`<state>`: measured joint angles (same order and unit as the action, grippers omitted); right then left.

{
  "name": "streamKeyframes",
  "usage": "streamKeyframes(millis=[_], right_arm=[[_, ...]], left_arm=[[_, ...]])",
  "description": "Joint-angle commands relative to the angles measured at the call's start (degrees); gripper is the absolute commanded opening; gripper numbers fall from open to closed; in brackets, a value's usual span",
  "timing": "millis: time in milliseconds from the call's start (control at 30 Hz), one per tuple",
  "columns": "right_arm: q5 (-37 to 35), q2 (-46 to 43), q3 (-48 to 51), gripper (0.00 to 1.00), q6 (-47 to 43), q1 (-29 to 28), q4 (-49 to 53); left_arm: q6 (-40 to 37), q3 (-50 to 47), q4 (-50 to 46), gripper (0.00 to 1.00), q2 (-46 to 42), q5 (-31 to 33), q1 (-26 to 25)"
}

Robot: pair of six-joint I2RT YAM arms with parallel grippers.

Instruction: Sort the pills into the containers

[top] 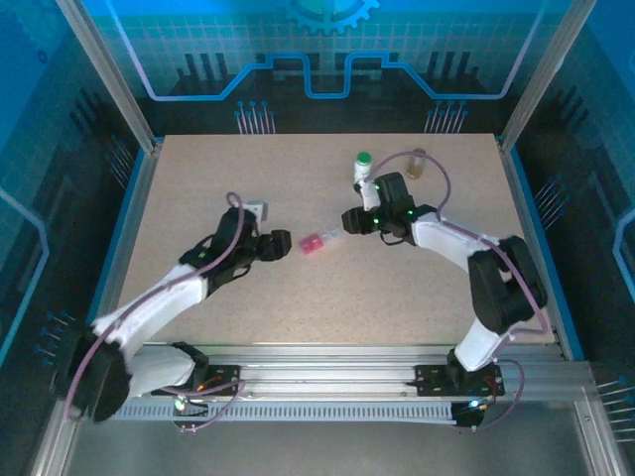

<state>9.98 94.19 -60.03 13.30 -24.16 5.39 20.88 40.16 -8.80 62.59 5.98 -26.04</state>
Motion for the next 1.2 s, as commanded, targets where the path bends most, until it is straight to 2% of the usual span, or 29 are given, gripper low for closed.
streamKeyframes(millis=[0, 100, 167, 233, 300, 400, 533, 600, 633, 700, 800, 867, 900, 933, 967, 1100, 1167], right_arm=[[-7.3, -9.2, 5.8, 0.46, -5.9, -0.3, -2.2], [-15.6, -16.9, 15.1, 0.48, -8.5, 1.1, -8.6], [-20.5, -20.5, 20.4, 0.50, -9.1, 2.8, -13.8], [-24.1, -22.8, 24.8, 0.53, -9.1, 4.9, -18.1], [-27.2, -23.9, 26.5, 0.61, -7.2, 6.8, -19.0], [-26.2, -23.8, 26.4, 0.70, -5.3, 10.5, -18.2], [-25.4, -23.1, 26.7, 0.78, -4.9, 13.8, -20.4], [-24.9, -23.2, 27.8, 0.80, -5.9, 15.0, -23.2], [-24.8, -23.2, 29.3, 0.99, -7.3, 15.3, -26.1], [-24.3, -22.8, 33.2, 1.00, -9.2, 15.9, -33.6], [-22.8, -21.4, 36.9, 1.00, -10.0, 17.4, -39.7], [-21.4, -19.1, 39.2, 1.00, -9.6, 18.5, -45.3], [-21.5, -19.4, 38.9, 1.00, -9.1, 18.8, -44.4], [-20.4, -19.7, 38.8, 1.00, -9.2, 19.2, -43.5], [-19.9, -19.3, 39.2, 1.00, -9.0, 19.4, -45.2], [-18.0, -17.8, 38.9, 1.00, -11.4, 20.0, -47.3], [-15.6, -14.6, 41.0, 1.00, -13.2, 20.5, -55.8]], left_arm=[[-9.0, -7.1, 9.0, 0.81, -13.2, 7.8, 0.2], [-10.5, -16.3, 16.8, 0.93, -23.8, 21.9, 0.5], [-13.2, -24.1, 28.2, 0.99, -28.0, 32.0, 1.0], [-16.9, -31.6, 42.5, 0.99, -27.8, 37.7, 3.0], [-17.4, -34.5, 47.5, 0.99, -25.0, 39.2, 6.8], [-15.9, -32.5, 44.4, 0.99, -17.4, 37.7, 12.2], [-15.4, -32.1, 53.7, 0.99, -2.4, 32.3, 17.3], [-17.2, -30.6, 57.1, 0.99, 2.5, 29.3, 17.8], [-17.4, -29.0, 56.2, 0.99, 4.5, 27.5, 18.3], [-17.0, -25.8, 55.5, 0.99, 8.5, 25.1, 19.8], [-18.5, -23.7, 60.4, 0.99, 14.5, 19.3, 21.4], [-19.9, -24.6, 72.7, 0.99, 23.5, 12.3, 22.9], [-21.4, -24.2, 76.2, 0.99, 27.7, 8.9, 23.0], [-22.3, -23.6, 74.3, 0.99, 27.9, 8.9, 22.4], [-21.2, -22.6, 68.1, 0.99, 25.7, 8.2, 22.6], [-19.5, -18.5, 61.6, 0.99, 25.9, 7.5, 24.3], [-19.5, -19.0, 62.8, 0.99, 26.2, 7.3, 24.4]])
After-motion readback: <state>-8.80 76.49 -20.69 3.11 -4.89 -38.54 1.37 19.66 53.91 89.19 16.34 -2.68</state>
